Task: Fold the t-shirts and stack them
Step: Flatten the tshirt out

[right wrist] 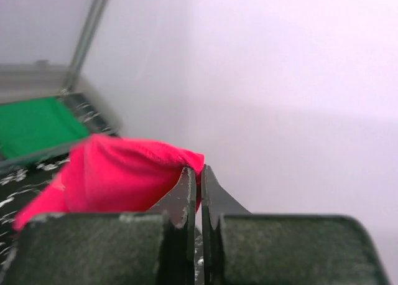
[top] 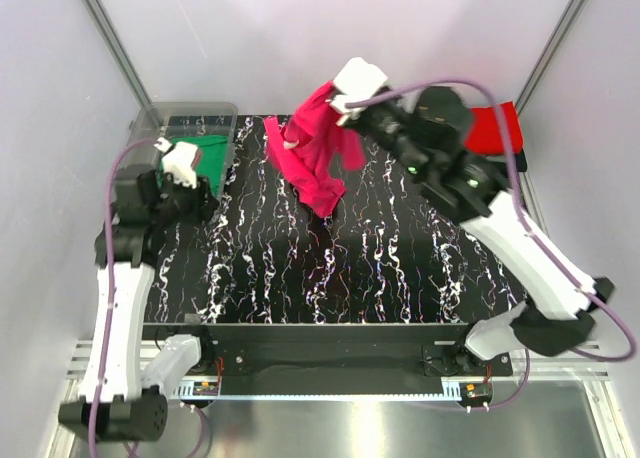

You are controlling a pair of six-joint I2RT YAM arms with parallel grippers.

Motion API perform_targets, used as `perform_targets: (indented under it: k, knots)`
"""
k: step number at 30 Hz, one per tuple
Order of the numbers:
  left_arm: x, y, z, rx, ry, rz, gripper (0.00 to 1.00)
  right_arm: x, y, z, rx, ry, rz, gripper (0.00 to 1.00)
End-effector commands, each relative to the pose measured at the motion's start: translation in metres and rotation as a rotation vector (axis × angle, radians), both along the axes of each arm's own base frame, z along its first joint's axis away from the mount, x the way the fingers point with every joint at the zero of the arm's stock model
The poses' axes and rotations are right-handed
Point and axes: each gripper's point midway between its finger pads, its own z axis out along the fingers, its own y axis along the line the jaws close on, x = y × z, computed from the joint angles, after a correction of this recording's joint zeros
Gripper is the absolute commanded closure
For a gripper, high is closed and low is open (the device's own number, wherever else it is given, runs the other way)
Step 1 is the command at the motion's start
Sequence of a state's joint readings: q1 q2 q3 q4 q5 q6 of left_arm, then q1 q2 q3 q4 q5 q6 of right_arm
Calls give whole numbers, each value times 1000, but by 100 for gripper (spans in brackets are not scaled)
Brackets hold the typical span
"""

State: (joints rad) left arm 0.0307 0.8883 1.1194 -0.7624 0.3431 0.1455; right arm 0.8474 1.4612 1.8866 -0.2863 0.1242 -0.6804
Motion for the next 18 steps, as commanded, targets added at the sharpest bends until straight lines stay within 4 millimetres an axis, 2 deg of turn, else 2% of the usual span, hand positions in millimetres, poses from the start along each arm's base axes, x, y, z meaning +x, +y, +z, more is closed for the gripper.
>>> perform_targets:
  k: [1,2,3,5,6,8,9,11,12,14,15,18]
  knots:
    - [16,-27,6,-28,-22,-136,50,7,-31,-5,-48,-27,-147,100]
    - [21,-36,1,-25,-12,-174,50,7,-40,-13,-63,-17,-187,100]
    - [22,-42,-2,-27,-5,-205,50,6,-53,-36,-105,12,-213,100]
    - [28,-52,-7,-17,2,-240,50,7,-68,-66,-143,69,-236,100]
    - [30,-55,-5,-7,-3,-253,50,12,-83,-103,-189,131,-269,100]
    - [35,-67,-11,15,19,-298,49,17,-96,-143,-252,187,-294,100]
    - [38,-71,-10,17,18,-310,49,17,-103,-187,-337,236,-300,100]
    - [40,-86,-20,22,54,-357,48,19,-121,-227,-389,302,-338,100]
    - [41,-90,-24,28,66,-371,48,14,-131,-258,-436,349,-345,100]
    - [39,-104,-40,39,114,-416,47,11,-147,-284,-487,384,-372,100]
    - [38,-109,-47,46,133,-427,47,8,-156,-304,-524,414,-388,100]
    - [33,-126,-78,53,229,-473,47,8,-188,-332,-563,474,-477,100]
